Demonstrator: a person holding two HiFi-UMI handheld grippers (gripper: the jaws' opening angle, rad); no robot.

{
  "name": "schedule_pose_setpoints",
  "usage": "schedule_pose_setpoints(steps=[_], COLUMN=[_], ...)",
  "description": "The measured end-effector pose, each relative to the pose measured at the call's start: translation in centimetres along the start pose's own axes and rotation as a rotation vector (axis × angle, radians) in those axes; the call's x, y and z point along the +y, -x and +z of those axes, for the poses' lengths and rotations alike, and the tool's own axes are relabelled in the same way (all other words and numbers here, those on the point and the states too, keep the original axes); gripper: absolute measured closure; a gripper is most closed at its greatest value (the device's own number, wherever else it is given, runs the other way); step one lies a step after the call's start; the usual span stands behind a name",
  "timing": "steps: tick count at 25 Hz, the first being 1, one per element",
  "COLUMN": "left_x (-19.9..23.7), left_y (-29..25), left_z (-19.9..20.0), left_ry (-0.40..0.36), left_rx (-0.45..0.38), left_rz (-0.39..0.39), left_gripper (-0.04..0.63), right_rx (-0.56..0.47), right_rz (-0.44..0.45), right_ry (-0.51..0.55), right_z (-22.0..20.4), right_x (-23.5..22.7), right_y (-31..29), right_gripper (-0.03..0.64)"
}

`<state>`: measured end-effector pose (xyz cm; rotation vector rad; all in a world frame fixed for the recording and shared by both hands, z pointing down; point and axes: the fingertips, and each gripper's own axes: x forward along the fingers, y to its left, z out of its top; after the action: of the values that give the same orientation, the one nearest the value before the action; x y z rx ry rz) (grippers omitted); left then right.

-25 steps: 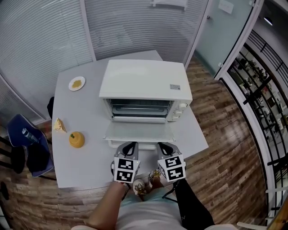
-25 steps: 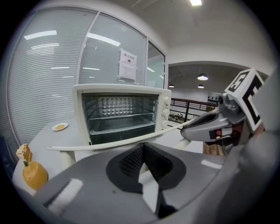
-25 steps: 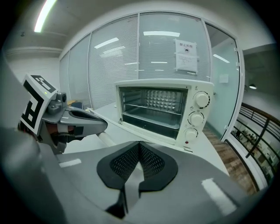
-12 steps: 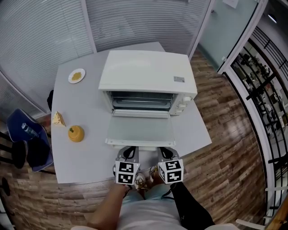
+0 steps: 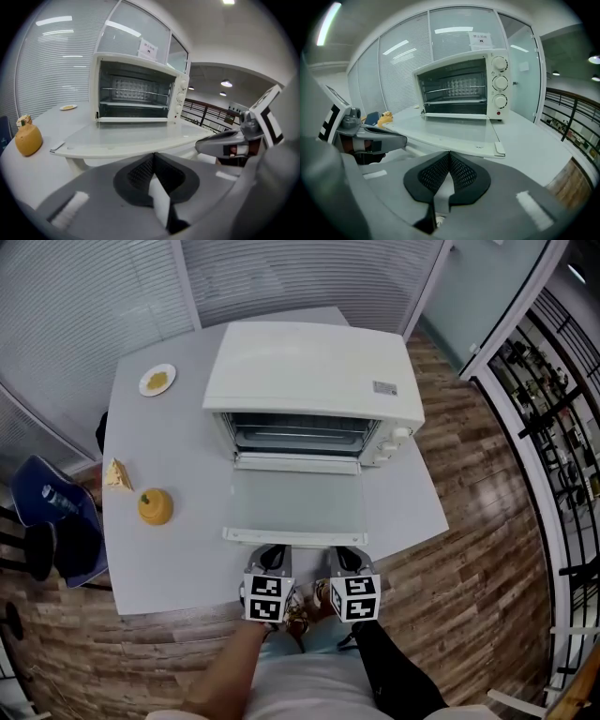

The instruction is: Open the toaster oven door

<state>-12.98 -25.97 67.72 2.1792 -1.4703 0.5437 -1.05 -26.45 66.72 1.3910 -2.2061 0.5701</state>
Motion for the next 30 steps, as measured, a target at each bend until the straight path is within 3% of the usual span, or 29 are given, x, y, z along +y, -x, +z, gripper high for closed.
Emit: schedule_pose_setpoints(steps=[7, 22, 30], left_x=[0.2, 0.0, -1.2], left_y=[-0.6, -0.7, 0.3], left_z=[-2.3, -2.6, -2.4], left_ry=[0.014, 0.021, 0.013], left_rx=[0.055, 0.062, 0.049], left_rz=[-0.007, -0.012, 0.001], left_gripper=[0.538, 0.538, 0.538], right_rx=[0.068, 0.077, 0.025], right_rz=[-0.015, -0.022, 0.009], right_ry=[-0.002, 0.024, 0.079], right_z=[-2.5, -2.7, -2.0], right_x=[-0.5, -0.8, -0.5], right_y=[-0.9, -0.5, 2.0], right_gripper=[0.615, 0.614, 0.614])
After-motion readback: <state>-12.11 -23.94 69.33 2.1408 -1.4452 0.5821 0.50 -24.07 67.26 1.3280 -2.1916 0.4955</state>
